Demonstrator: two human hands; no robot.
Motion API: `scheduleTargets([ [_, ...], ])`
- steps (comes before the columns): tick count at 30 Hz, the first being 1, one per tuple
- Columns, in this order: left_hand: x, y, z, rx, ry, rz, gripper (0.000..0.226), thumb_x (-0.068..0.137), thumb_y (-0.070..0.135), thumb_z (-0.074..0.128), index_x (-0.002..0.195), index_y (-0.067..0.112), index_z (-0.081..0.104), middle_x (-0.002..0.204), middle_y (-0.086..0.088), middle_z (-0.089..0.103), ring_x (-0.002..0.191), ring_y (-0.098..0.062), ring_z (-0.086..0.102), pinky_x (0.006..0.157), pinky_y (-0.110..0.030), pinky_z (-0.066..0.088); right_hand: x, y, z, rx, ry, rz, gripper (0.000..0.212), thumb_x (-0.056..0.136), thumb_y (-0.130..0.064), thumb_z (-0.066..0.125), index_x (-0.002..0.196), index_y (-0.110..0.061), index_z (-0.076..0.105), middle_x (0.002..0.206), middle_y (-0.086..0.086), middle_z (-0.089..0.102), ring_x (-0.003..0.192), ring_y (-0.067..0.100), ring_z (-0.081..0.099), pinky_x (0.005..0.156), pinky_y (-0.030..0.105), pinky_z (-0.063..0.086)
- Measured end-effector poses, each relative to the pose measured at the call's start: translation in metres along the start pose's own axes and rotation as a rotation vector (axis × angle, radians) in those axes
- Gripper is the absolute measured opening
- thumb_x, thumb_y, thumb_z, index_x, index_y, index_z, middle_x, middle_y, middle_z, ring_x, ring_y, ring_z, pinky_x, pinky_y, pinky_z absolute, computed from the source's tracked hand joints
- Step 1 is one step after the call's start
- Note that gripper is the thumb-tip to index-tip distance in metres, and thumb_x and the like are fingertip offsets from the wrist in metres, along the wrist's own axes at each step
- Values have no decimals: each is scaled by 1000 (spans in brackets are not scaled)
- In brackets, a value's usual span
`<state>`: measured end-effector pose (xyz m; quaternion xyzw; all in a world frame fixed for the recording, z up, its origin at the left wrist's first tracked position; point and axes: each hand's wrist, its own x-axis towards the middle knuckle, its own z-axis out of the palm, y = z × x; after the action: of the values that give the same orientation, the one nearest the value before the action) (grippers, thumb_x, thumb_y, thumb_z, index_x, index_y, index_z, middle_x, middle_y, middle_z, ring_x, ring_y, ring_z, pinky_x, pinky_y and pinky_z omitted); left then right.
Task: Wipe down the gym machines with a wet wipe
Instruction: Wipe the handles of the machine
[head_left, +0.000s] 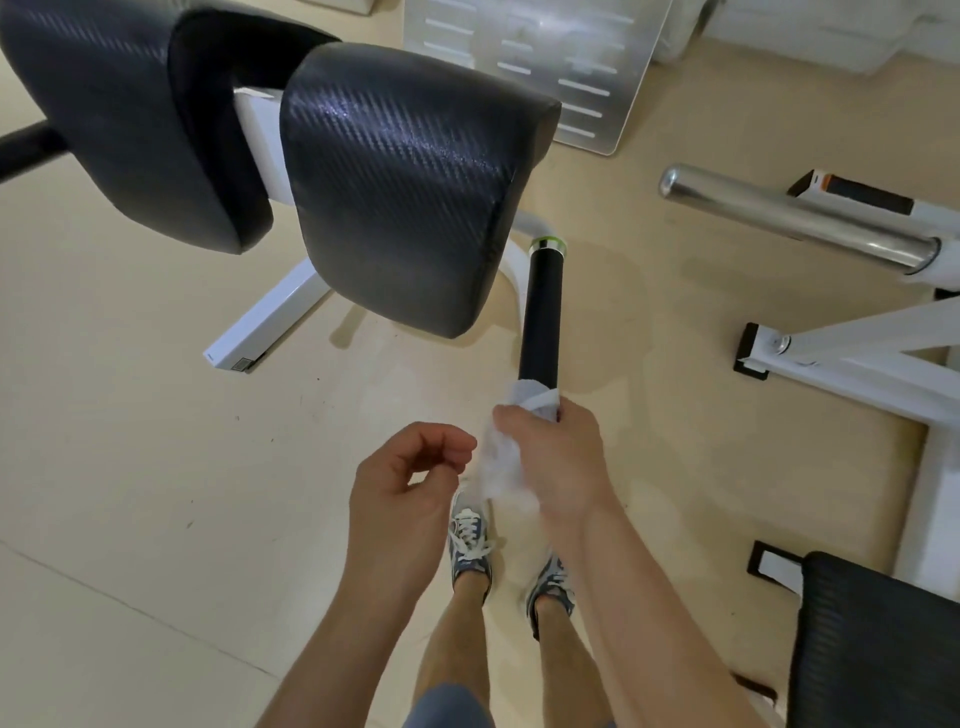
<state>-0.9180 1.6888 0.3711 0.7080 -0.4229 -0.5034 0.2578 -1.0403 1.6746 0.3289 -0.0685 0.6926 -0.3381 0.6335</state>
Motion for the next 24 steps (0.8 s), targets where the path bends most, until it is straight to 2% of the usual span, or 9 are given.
scheduleTargets([
  [2, -2, -3, 1, 49, -26, 29, 44, 80, -16, 47, 78, 22, 70, 80, 12, 69, 81, -1, 63, 72, -14, 50, -4, -3, 8, -302, 173, -219, 33, 93, -29, 59, 122, -16, 51, 102, -5, 58, 86, 9, 56, 65, 17, 43],
  [5, -3, -2, 4, 53, -58, 71, 37, 89, -7, 49, 86, 24, 69, 87, 17, 68, 89, 1, 62, 73, -10, 48, 2, -15, 5, -478, 140, -220, 40, 97, -44, 46, 120, -11, 49, 97, -3, 57, 88, 16, 57, 75, 29, 48],
  [8, 3, 3, 12, 13, -149, 42, 23, 97, 19, 50, 107, 33, 65, 103, 19, 65, 96, 4, 59, 80, -20, 52, 9, -31, -5, -204, 2, -5, 39, 99, -48, 42, 99, -13, 59, 95, 8, 66, 82, 23, 64, 72, 35, 51],
  [11, 16, 5, 22, -24, -236, -12, 26, 96, 34, 51, 120, 40, 58, 114, 20, 61, 99, 5, 58, 83, -22, 51, 7, -29, -4, 125, -22, 37, 37, 99, -45, 46, 105, -13, 65, 99, 10, 72, 84, 24, 68, 77, 40, 55],
  [13, 24, 8, 29, -109, -260, -69, 25, 96, 34, 54, 119, 41, 59, 110, 15, 65, 98, -2, 62, 79, -21, 53, 0, -19, -1, 16, 19, -70, 33, 100, -43, 43, 115, -20, 61, 114, 3, 68, 92, 14, 66, 82, 26, 55],
  [15, 29, 8, 31, -180, -232, -96, 24, 92, 32, 61, 115, 40, 61, 101, 10, 68, 94, -8, 66, 73, -20, 55, -15, -11, 6, -191, 75, -228, 38, 103, -37, 37, 139, -27, 42, 115, -15, 55, 87, -3, 55, 69, 3, 43],
  [17, 32, 5, 29, -193, -206, -93, 27, 89, 29, 67, 113, 40, 62, 95, 9, 69, 89, -10, 67, 73, -23, 57, -23, -1, 7, -307, 142, -320, 45, 104, -34, 33, 147, -23, 32, 108, -19, 47, 85, -5, 51, 69, 1, 36],
  [21, 38, 5, 28, -170, -223, -42, 38, 88, 21, 69, 116, 44, 60, 86, 7, 68, 78, -11, 66, 68, -20, 55, 1, -16, 8, -376, 213, -330, 33, 104, -28, 31, 84, -13, 52, 74, -3, 55, 64, 5, 53, 62, 23, 39],
  [24, 49, 10, 36, -132, -222, 15, 32, 88, 24, 68, 111, 45, 63, 85, 8, 66, 76, -8, 64, 67, -19, 54, 35, -37, 9, -324, 259, -285, 38, 104, -26, 32, 74, -10, 49, 74, 8, 56, 68, 19, 55, 63, 29, 44],
])
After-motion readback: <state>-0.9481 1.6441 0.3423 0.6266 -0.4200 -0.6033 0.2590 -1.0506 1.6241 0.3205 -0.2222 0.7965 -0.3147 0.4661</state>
